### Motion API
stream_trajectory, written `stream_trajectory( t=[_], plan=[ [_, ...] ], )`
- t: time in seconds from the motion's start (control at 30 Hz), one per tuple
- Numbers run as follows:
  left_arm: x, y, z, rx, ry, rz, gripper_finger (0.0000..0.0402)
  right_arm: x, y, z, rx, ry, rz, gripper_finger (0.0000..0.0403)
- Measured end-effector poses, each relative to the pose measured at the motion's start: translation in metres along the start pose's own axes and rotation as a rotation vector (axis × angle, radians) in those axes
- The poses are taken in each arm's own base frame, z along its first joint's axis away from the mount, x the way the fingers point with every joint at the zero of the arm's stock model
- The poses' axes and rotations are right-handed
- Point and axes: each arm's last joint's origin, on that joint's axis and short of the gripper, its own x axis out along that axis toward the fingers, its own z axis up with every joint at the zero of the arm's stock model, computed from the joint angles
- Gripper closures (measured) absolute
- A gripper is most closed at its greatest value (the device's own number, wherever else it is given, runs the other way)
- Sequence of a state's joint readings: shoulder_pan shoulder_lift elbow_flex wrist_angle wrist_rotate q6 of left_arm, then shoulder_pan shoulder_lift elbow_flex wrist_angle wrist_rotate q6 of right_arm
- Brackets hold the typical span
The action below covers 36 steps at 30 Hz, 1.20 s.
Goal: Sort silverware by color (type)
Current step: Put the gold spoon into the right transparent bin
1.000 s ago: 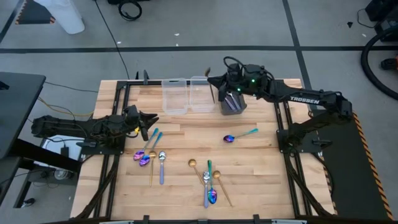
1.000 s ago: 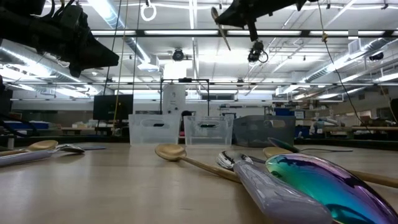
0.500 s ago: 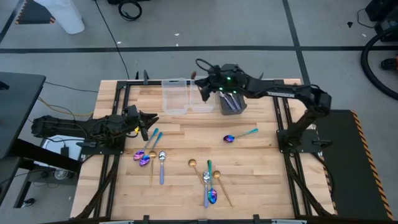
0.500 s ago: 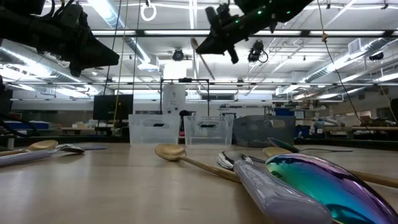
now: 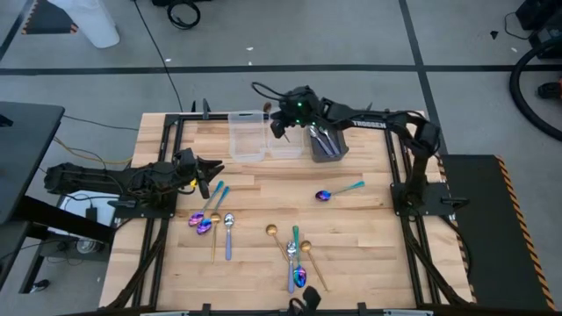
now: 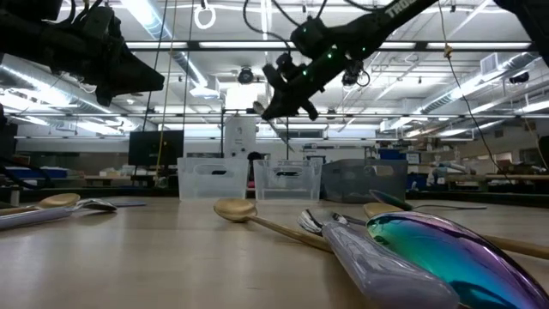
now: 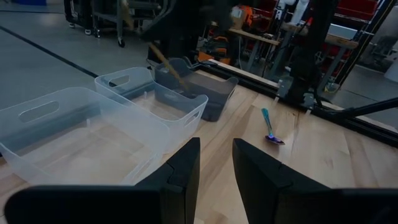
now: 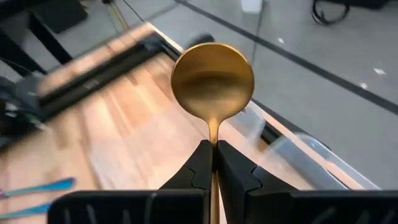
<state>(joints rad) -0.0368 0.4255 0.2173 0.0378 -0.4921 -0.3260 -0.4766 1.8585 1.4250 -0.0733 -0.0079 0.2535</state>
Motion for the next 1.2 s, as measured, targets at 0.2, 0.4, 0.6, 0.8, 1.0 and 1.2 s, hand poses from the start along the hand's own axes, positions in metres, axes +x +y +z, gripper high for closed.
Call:
stream_trajectory(
  t=[0.2,0.4,0.6,0.8,1.0,1.2],
  plan=[
    [0.0,0.0,0.0,0.0,0.0,0.0,0.0299,0.018,-0.018,-0.018,0.013,0.097,-0.084,0.0382],
    [0.0,0.0,0.0,0.0,0.0,0.0,0.0299,0.027,-0.025,-0.03,0.039,0.157,-0.126,0.0382],
    [0.0,0.0,0.0,0.0,0.0,0.0,0.0299,0.031,-0.028,-0.037,0.056,0.192,-0.16,0.0382],
    [0.0,0.0,0.0,-0.001,-0.001,0.0,0.0299,0.042,-0.031,-0.049,0.071,0.233,-0.165,0.0382],
    [0.0,0.0,0.0,-0.004,-0.002,-0.001,0.0299,0.045,-0.032,-0.054,0.089,0.257,-0.185,0.0382],
    [0.0,0.0,0.0,-0.004,-0.003,-0.001,0.0299,0.043,-0.034,-0.057,0.14,0.285,-0.21,0.0382]
  ],
)
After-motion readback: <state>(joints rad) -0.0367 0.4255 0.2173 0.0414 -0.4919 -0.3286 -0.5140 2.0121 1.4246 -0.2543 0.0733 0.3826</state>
